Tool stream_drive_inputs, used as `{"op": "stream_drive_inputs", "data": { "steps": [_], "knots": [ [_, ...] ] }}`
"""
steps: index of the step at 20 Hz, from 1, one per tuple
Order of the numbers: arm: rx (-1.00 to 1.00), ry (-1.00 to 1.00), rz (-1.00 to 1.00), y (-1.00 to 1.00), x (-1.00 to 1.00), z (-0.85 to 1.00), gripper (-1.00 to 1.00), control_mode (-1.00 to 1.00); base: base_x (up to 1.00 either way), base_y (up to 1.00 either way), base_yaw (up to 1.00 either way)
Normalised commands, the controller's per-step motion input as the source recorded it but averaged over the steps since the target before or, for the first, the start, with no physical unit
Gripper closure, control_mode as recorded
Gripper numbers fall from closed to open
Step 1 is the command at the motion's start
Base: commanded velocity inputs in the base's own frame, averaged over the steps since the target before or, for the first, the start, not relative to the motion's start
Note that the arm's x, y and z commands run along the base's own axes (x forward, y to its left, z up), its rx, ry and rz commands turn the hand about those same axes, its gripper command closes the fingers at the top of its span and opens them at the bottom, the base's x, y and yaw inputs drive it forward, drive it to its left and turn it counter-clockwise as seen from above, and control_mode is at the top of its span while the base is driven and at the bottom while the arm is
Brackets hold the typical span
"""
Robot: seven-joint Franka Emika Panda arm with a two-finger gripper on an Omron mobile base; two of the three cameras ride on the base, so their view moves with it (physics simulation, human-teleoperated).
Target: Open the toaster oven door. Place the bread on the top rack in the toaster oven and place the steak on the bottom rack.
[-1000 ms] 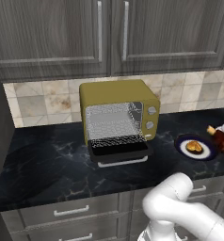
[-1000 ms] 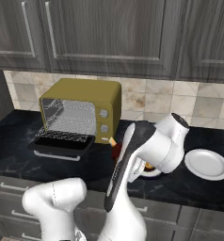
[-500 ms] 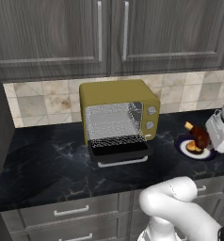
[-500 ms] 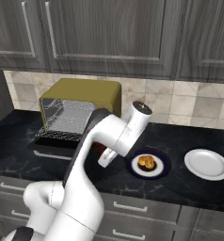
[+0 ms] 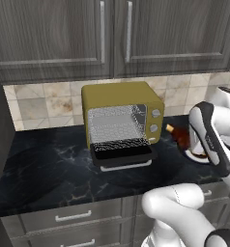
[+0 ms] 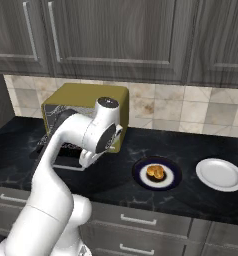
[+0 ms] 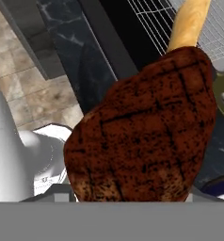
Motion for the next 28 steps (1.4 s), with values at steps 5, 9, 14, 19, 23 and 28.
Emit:
{"op": "stream_drive_inputs", "data": {
  "steps": [5, 9, 14, 19, 23, 28],
  "knots": [
    [-0.15, 0.01, 0.0, 0.6, 0.4, 0.06, 1.0, -1.0, 0.0, 0.0, 0.0],
    [-0.1, 0.0, 0.0, 0.4, 0.55, 0.0, 1.0, -1.0, 0.0, 0.0, 0.0],
    [-0.04, 0.01, 0.0, 0.16, 0.7, 0.0, 1.0, -1.0, 0.0, 0.0, 0.0],
    [-0.05, 0.05, 0.09, 0.25, 0.64, 0.0, 1.0, -1.0, 0.0, 0.0, 0.0],
    [-0.15, 0.0, 0.15, 0.51, 0.5, -0.07, 1.0, -1.0, 0.0, 0.0, 0.0],
    [-0.26, 0.0, 0.13, 0.42, 0.34, -0.39, 1.0, -1.0, 0.0, 0.0, 0.0]
  ]
}}
